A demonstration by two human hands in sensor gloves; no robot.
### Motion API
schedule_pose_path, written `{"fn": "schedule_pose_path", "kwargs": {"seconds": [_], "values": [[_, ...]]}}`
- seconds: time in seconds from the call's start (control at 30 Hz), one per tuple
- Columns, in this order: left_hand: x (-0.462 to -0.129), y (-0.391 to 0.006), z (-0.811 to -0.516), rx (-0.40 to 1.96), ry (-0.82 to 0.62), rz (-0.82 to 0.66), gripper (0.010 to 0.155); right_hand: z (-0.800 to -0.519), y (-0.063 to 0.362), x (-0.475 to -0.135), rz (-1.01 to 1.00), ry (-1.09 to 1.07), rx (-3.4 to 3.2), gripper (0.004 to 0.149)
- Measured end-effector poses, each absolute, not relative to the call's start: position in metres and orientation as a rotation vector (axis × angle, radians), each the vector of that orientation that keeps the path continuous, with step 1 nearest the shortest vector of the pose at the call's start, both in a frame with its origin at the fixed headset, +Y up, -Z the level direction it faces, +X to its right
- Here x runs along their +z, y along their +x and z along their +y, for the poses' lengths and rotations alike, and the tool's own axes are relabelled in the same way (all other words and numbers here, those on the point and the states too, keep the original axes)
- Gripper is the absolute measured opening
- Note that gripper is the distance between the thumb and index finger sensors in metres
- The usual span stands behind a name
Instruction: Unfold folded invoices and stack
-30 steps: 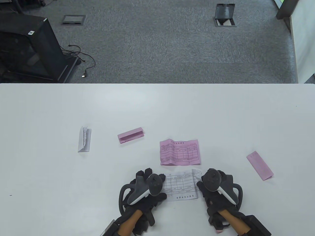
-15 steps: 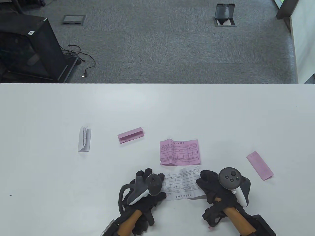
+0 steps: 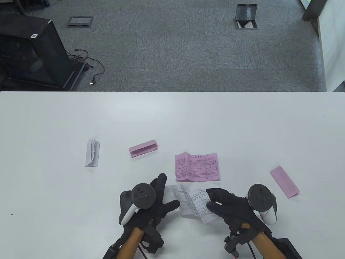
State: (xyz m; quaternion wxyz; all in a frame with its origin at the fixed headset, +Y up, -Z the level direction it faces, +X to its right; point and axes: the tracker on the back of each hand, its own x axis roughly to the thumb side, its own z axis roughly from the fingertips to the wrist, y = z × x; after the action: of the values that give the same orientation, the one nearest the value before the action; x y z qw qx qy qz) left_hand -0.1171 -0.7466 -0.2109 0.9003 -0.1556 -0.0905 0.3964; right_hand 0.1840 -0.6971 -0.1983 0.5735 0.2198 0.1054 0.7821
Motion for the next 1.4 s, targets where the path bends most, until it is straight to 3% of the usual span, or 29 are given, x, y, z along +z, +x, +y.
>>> {"fn": "schedule_pose_path", "kwargs": {"seconds": [0.13, 0.23, 0.47, 0.73, 1.17, 1.4], "values": [[-0.213, -0.12, -0.753, 1.019, -0.357, -0.229, 0.106, -0.687, 0.189, -0.197, 0.18, 0.602, 1.741, 0.033], [-0.214, -0.12, -0.755, 1.18, -0.377, -0.278, 0.101, -0.686, 0.191, -0.196, 0.142, 0.613, 1.694, 0.033], [-0.21, -0.125, -0.748, 1.234, -0.175, -0.193, 0.041, -0.701, 0.199, -0.205, 0.066, 0.424, 1.749, 0.033], [-0.215, -0.126, -0.75, 1.112, -0.077, -0.099, 0.041, -0.721, 0.211, -0.217, -0.119, 0.161, 2.091, 0.034], [-0.225, -0.105, -0.761, 0.948, -0.154, -0.049, 0.043, -0.753, 0.217, -0.226, -0.079, -0.016, 2.439, 0.034], [-0.235, -0.094, -0.756, 0.746, -0.169, 0.049, 0.053, -0.749, 0.21, -0.234, -0.042, -0.01, 2.544, 0.035]]}}
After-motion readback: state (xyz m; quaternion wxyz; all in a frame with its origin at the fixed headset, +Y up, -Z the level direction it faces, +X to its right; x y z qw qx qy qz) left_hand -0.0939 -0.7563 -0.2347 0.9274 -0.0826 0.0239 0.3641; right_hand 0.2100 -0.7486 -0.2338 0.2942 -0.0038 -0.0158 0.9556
